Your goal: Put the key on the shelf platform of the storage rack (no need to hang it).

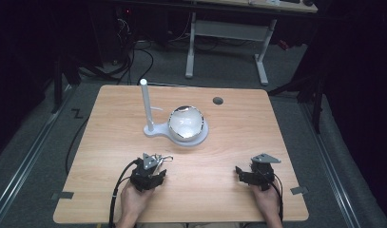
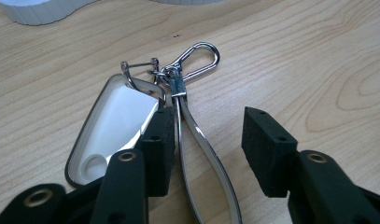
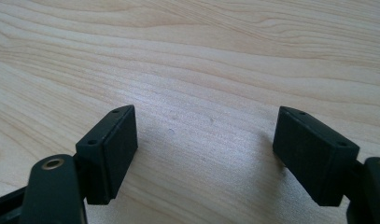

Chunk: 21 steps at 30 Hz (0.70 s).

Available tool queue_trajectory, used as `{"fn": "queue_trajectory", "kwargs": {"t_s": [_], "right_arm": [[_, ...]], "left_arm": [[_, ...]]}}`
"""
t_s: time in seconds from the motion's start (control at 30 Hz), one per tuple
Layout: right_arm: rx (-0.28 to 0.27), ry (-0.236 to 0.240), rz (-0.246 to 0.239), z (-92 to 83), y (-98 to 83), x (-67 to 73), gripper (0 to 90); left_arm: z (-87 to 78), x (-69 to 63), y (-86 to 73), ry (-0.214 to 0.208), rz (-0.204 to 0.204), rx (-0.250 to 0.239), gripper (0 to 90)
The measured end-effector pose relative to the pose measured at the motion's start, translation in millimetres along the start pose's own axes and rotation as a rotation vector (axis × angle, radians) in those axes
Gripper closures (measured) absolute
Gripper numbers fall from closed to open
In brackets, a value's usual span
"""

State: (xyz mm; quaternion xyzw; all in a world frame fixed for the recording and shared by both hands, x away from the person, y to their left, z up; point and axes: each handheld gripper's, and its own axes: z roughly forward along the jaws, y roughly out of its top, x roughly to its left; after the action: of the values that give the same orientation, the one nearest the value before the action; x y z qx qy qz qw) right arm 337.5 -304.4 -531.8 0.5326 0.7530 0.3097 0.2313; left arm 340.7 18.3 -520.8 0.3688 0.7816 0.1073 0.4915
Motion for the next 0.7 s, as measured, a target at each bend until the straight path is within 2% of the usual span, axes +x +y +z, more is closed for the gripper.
{"fn": "queue_trajectory", "kwargs": {"t_s": [0.07,0.2,0.4,0.43,0.67,0.7], "right_arm": [[0.0,0.0,0.0,0.0,0.0,0.0,22.3],[0.0,0.0,0.0,0.0,0.0,0.0,22.3],[0.0,0.0,0.0,0.0,0.0,0.0,22.3],[0.0,0.0,0.0,0.0,0.0,0.0,22.3],[0.0,0.0,0.0,0.0,0.0,0.0,22.3],[0.0,0.0,0.0,0.0,0.0,0.0,22.3]], "left_arm": [[2.7,1.9,-0.2,-0.004,0.029,-0.012,58.7],[6.6,1.1,0.3,0.012,0.005,-0.013,64.1],[10.0,3.1,3.1,0.014,0.023,-0.02,72.6],[10.4,2.0,3.6,0.022,0.001,-0.022,73.6],[11.7,3.7,5.3,0.019,0.019,-0.028,77.9],[11.7,3.1,5.5,0.026,0.005,-0.028,78.6]]}}
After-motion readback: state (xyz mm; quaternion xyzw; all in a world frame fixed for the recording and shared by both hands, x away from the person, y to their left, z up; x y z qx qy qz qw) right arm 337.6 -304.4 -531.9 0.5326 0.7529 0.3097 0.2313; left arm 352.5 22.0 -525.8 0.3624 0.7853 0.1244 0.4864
